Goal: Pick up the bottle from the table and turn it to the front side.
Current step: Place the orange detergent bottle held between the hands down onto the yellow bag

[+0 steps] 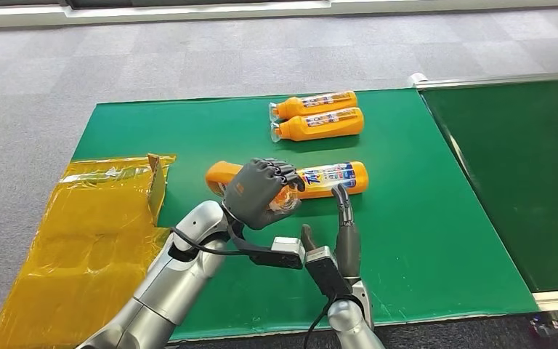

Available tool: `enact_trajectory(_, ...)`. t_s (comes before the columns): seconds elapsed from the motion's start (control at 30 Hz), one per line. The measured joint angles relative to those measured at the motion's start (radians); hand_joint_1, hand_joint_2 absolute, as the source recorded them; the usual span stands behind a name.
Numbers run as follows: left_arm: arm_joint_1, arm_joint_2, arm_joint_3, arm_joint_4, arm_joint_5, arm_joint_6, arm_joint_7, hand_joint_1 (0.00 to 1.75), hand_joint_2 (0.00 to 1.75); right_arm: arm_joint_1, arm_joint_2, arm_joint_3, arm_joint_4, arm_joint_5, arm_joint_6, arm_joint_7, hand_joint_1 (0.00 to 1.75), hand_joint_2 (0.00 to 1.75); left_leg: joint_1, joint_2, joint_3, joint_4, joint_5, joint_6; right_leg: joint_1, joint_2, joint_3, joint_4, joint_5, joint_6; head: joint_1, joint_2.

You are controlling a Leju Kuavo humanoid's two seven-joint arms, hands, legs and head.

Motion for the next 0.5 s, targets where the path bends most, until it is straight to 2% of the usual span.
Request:
enact_trajectory(0.13, -0.029, 0.007, -0.064, 0.024, -0.164, 0.064, 0.081, 1.75, 1.75, 0.002, 0.0, -0.006, 0.0, -0.003, -0.003, 0.0, 0.0, 1.75, 0.0, 0.0, 0.0, 0.0, 0.0, 0.0, 0.0, 0.0, 0.0, 0.0, 0.0, 0.0, 0.0, 0.0)
enact_trajectory(0.3, -0.071, 0.013, -0.123, 0.041, -0.287, 0.096, 0.155, 1.75, 1.75, 0.014, 0.0, -0.022, 0.002, -0.014, -0.011, 0.004, 0.0, 1.75, 0.0, -0.001, -0.001, 0.0, 0.0, 0.0, 0.0, -0.001, 0.0, 0.0, 0.0, 0.0, 0.0, 0.0)
enact_trajectory(0.4, -0.118, 0.021, -0.209, 0.05, -0.4, 0.101, 0.3, 1.75, 1.75, 0.021, -0.003, -0.036, 0.011, -0.03, -0.018, 0.014, 0.0, 1.75, 0.0, -0.003, -0.001, 0.0, 0.0, 0.0, 0.0, -0.003, 0.0, 0.0, 0.0, 0.0, 0.0, 0.0)
enact_trajectory(0.5, -0.196, 0.036, -0.377, 0.075, -0.418, 0.066, 0.484, 1.75, 1.75, 0.026, -0.006, -0.048, 0.024, -0.051, -0.026, 0.021, 0.0, 1.75, 0.0, -0.005, -0.002, 0.0, 0.001, 0.0, 0.0, -0.004, 0.0, 0.0, 0.0, 0.0, 0.0, 0.0)
